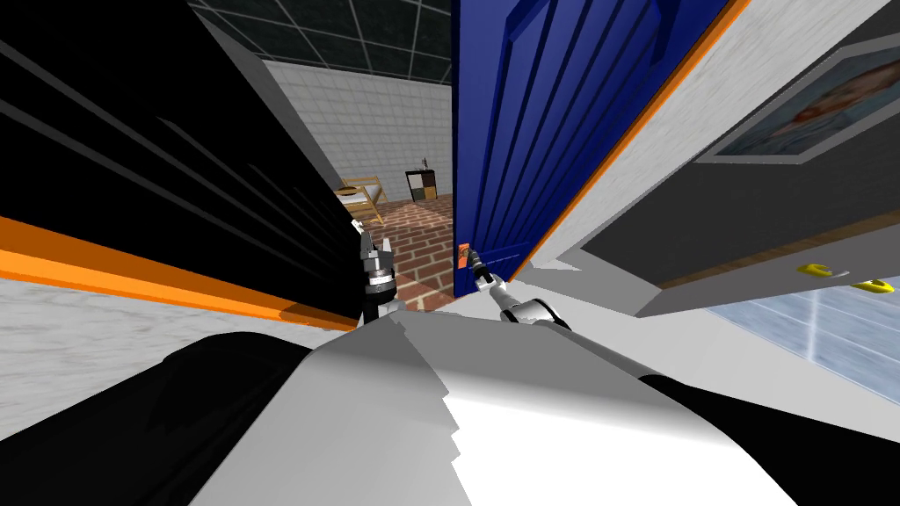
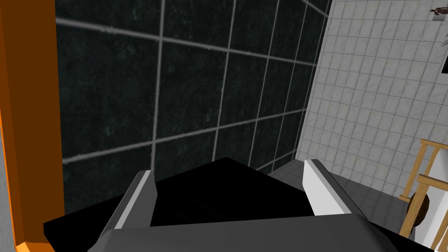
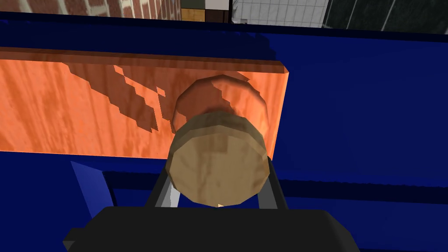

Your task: Push the door open

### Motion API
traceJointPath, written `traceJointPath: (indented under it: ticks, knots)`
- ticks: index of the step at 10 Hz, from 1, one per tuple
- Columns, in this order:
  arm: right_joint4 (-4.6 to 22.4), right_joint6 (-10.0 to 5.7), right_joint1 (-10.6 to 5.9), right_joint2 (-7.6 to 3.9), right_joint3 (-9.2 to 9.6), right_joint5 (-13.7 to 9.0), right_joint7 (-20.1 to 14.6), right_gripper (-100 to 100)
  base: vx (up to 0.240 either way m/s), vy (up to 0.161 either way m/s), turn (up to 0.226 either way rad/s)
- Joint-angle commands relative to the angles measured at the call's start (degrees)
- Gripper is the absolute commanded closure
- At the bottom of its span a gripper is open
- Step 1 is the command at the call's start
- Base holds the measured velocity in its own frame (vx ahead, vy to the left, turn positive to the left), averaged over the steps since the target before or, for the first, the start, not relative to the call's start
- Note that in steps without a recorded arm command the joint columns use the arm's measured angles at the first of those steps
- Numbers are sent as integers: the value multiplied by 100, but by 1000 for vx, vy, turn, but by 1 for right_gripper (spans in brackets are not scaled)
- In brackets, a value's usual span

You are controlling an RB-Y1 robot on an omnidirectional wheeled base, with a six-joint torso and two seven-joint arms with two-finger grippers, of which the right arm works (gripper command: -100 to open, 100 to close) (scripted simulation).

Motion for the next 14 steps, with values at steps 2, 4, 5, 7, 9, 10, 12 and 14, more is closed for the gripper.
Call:
traceJointPath:
  ticks: [2, 4, 5, 7, 9, 10, 12, 14]
  knots:
    - [-299, 145, 95, -68, -5, 3, -11, 100, 30, 20, 4]
    - [-294, 154, 105, -156, -136, -45, 48, 100, 121, 105, -76]
    - [-291, 159, 111, -196, -210, -72, 81, 100, 172, 139, -83]
    - [-58, 61, -13, -194, -156, -64, 31, -100, -110, -15, -3]
    - [-64, 66, -15, -202, -119, -57, -3, -100, -183, -58, 4]
    - [-67, 69, -16, -194, -99, -54, -22, -100, -172, -69, -3]
    - [-73, 75, -19, -153, -57, -46, -60, -100, -184, -80, 2]
    - [-81, 82, -22, -63, -9, -37, -104, -100, -214, -56, -2]
